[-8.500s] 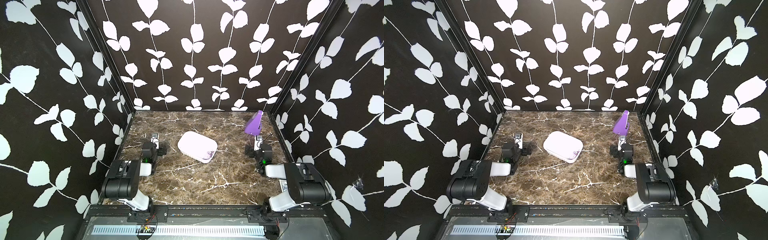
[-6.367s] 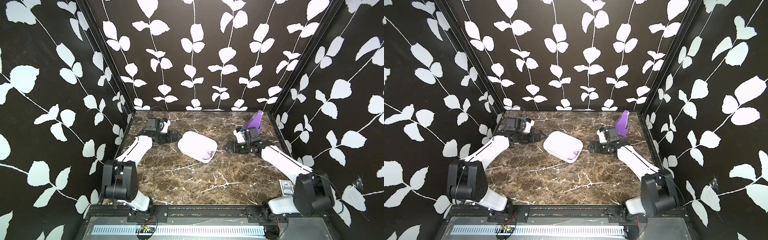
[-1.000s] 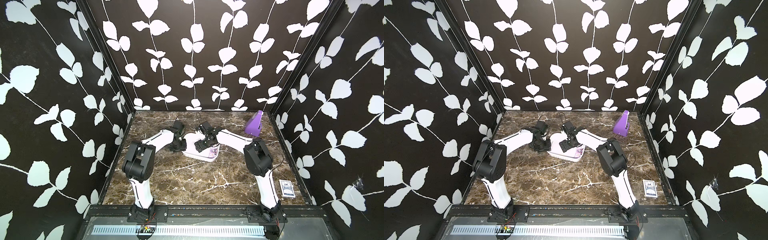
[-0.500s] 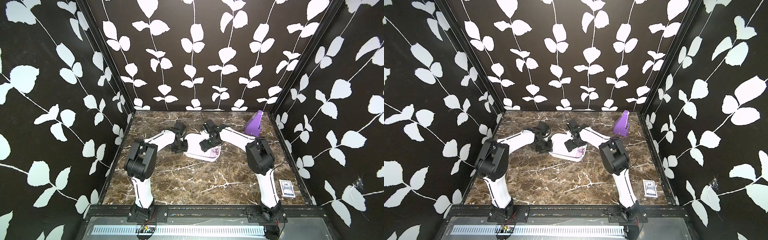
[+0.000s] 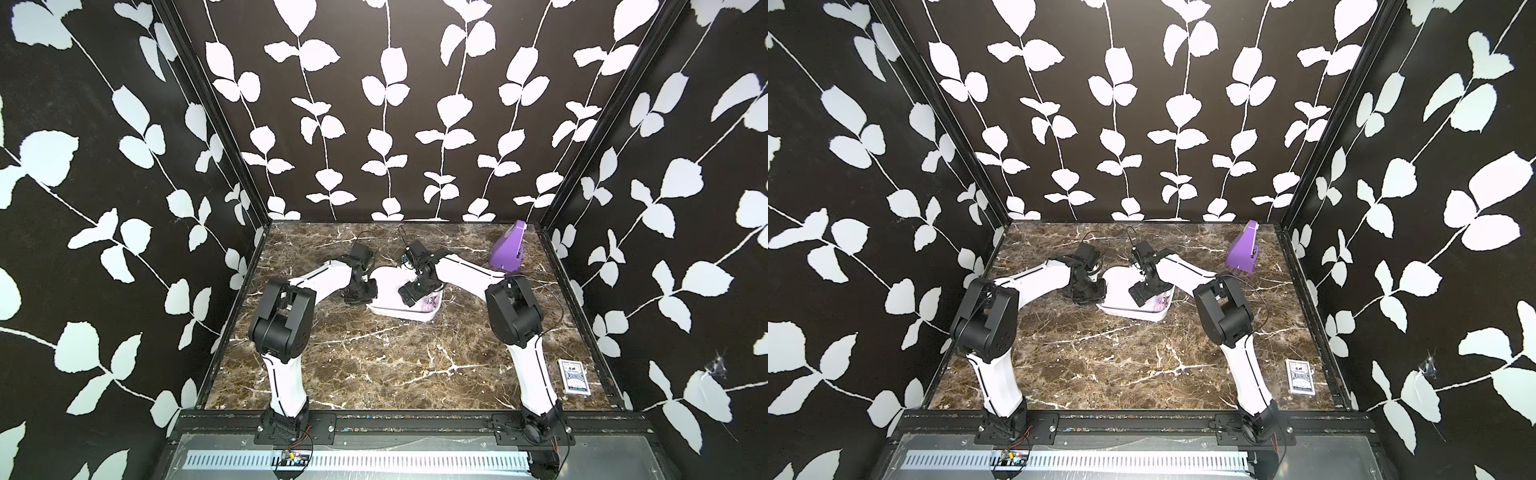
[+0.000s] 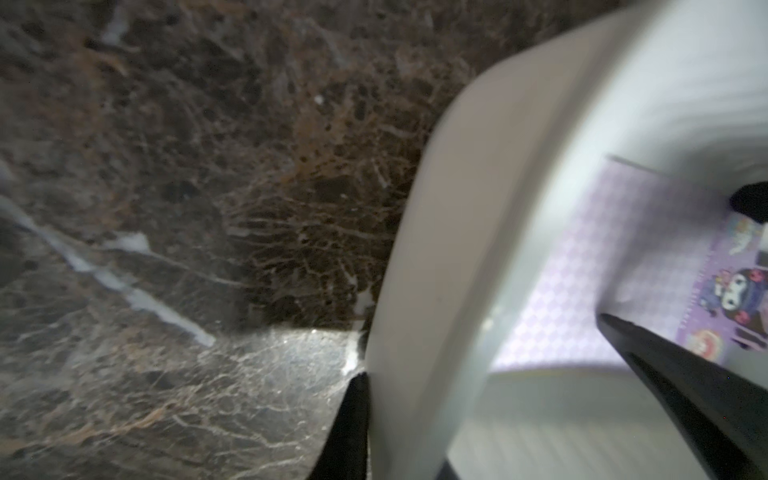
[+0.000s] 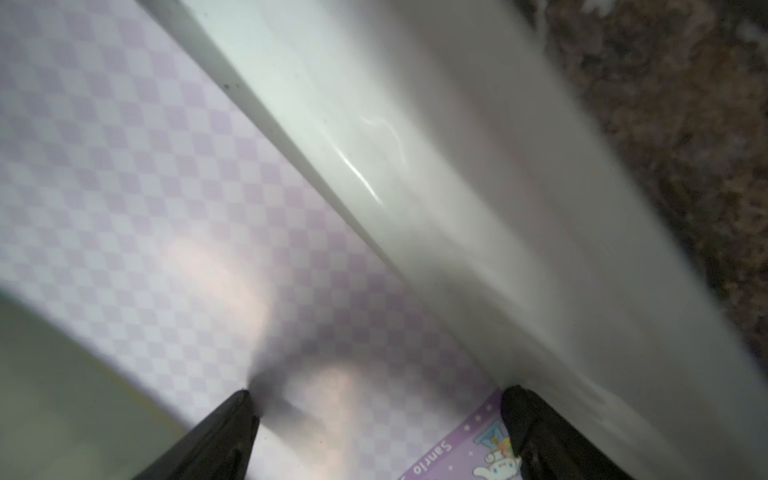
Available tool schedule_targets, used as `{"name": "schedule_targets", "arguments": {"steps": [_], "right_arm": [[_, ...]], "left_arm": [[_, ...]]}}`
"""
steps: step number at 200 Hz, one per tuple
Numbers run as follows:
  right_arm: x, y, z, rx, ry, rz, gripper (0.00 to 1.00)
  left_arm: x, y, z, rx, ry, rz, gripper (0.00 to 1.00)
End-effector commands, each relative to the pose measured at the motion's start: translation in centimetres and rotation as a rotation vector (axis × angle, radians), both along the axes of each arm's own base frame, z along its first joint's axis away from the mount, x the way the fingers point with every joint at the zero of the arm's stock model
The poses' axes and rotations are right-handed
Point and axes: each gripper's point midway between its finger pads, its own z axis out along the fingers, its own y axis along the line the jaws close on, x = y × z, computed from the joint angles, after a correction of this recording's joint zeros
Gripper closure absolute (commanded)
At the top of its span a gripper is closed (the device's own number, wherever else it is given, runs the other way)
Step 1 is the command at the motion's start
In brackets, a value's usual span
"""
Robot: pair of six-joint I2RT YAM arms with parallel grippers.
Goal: Take the stickers out of the storage box
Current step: Pick up the storage box at the center of the board.
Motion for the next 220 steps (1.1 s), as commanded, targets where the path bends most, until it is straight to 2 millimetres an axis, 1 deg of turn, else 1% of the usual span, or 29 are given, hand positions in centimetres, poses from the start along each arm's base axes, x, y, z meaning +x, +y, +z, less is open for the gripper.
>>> {"name": "schedule_targets", "arguments": {"steps": [1, 25, 41, 59, 83, 106, 120, 134, 162, 182, 220], "right_arm": [[-2.0, -0.4, -1.7, 0.009, 0.12, 0.014, 0.06], [-3.2, -0.4, -1.3, 0.028, 0.17, 0.01, 0.06], [-3.9, -0.2, -1.0, 0.046, 0.195, 0.002, 0.06], [-4.3, 0.0, -0.7, 0.078, 0.205, -0.029, 0.06], [-4.5, 0.8, -0.4, 0.145, 0.212, -0.08, 0.06], [-3.5, 1.8, 0.4, 0.213, 0.176, -0.144, 0.06], [-2.5, 2.6, 1.1, 0.267, 0.139, -0.173, 0.06], [-1.7, 3.3, 1.7, 0.304, 0.1, -0.186, 0.06], [-0.1, 4.2, 3.0, 0.342, 0.022, -0.184, 0.06], [0.9, 4.0, 3.4, 0.329, -0.034, -0.188, 0.06], [1.2, 2.9, 2.5, 0.24, -0.072, -0.143, 0.06]], "left_arm": [[-0.4, 0.8, -1.2, 0.058, 0.026, -0.046, 1.0], [0.6, 1.2, -1.1, 0.111, 0.022, -0.075, 1.0], [1.4, 1.0, -0.5, 0.118, 0.011, -0.087, 1.0], [2.6, 0.5, 0.9, 0.105, -0.026, -0.092, 1.0], [3.7, 0.0, 2.7, 0.121, -0.085, -0.115, 1.0], [4.2, -0.3, 3.9, 0.144, -0.131, -0.15, 1.0], [4.3, -0.6, 4.5, 0.159, -0.159, -0.18, 1.0], [4.4, -0.7, 4.9, 0.183, -0.186, -0.211, 1.0], [4.4, -0.7, 5.7, 0.212, -0.232, -0.251, 1.0], [4.5, -0.6, 6.3, 0.217, -0.253, -0.27, 1.0], [4.5, -0.9, 7.2, 0.209, -0.292, -0.302, 1.0]]}}
